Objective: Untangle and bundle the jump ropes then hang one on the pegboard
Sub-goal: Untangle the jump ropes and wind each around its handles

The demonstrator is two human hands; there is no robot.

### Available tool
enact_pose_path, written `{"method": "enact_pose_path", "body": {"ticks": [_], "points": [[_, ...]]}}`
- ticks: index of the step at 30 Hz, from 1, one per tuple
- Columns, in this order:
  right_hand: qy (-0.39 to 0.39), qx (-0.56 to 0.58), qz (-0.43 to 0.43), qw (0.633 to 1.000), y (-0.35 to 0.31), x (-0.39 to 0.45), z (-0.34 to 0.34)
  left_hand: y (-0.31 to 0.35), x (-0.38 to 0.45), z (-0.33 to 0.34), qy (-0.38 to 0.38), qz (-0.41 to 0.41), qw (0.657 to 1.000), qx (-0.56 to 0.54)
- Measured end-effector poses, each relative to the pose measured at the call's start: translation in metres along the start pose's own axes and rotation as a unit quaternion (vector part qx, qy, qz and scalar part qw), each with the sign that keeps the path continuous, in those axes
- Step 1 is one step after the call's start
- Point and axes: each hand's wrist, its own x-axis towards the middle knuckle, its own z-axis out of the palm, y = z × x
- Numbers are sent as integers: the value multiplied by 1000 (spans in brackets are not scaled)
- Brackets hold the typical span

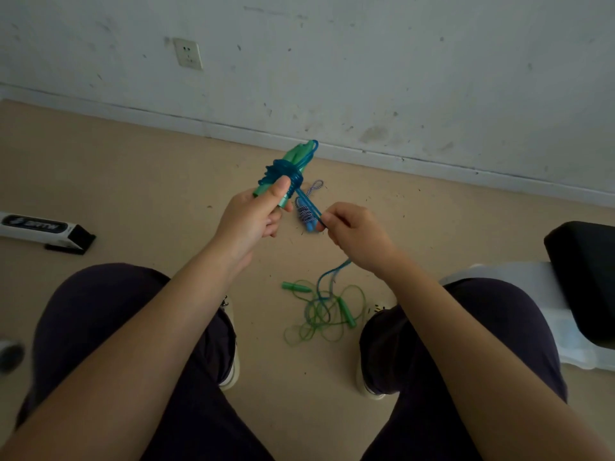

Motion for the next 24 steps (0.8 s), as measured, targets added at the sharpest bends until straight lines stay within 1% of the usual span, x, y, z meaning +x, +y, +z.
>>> {"method": "enact_pose_path", "body": {"ticks": [5, 8, 10, 11, 13, 15, 17, 19, 21, 22, 24], "points": [[-13, 3, -3, 1000, -4, -3, 0, 5, -3, 1, 23, -2, 1000, -13], [-31, 31, -26, 999, -10, -10, -3, 7, 1, -7, 88, -18, 996, -9], [-34, 63, -57, 996, -17, -15, -7, 7, 5, -15, 120, -23, 992, 34], [-30, 79, -75, 994, -21, -16, -9, 5, 6, -18, 116, -24, 990, 77], [-17, 98, -112, 989, -27, -17, -14, 1, 6, -15, 75, -30, 981, 176], [1, 82, -136, 987, -29, -16, -20, -3, 4, -10, -11, -38, 961, 272], [9, 40, -141, 989, -25, -13, -23, -6, 2, -7, -128, -49, 928, 347], [5, -6, -140, 990, -18, -10, -23, -7, 1, -5, -217, -56, 888, 401], [7, -35, -150, 988, -12, -8, -19, -7, 0, -3, -272, -62, 860, 428], [11, -43, -158, 986, -10, -7, -18, -6, -1, -2, -293, -60, 854, 426], [10, -45, -153, 987, -7, -6, -15, -3, -2, 1, -306, -39, 863, 399]]}}
